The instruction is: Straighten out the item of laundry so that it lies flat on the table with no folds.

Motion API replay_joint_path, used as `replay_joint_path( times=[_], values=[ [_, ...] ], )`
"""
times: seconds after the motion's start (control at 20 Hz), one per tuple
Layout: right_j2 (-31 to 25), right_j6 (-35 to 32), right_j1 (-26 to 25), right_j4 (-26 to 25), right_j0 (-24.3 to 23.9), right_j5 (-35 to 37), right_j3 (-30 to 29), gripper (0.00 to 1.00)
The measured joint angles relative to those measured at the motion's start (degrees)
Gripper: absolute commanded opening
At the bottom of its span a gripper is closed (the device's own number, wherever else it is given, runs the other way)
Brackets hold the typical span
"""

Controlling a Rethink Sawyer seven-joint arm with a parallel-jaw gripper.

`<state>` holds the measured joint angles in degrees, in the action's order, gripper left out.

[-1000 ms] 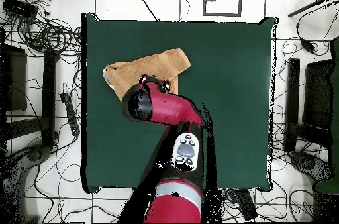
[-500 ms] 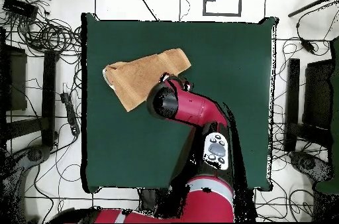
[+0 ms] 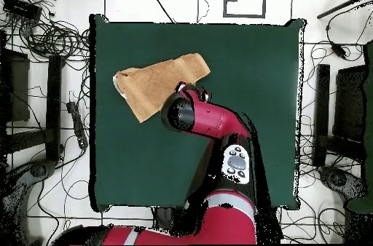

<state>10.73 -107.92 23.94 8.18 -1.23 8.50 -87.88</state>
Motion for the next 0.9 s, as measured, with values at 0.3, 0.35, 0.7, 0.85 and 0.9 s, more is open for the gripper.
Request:
replay_joint_path(
  times=[0.3,0.35,0.7,0.85,0.9],
  values=[
    [-1.66,0.00,0.05,-0.05,-0.01,-0.01,0.01,1.00],
    [-2.08,0.00,0.05,-0.06,-0.16,-0.01,0.01,1.00],
    [-3.27,0.00,0.05,-0.06,-0.39,0.73,0.01,1.00],
    [-3.33,0.00,0.05,-0.06,-0.40,1.90,0.01,1.00],
    [-3.33,0.00,0.05,-0.06,-0.40,2.27,0.01,1.00]
  ],
)
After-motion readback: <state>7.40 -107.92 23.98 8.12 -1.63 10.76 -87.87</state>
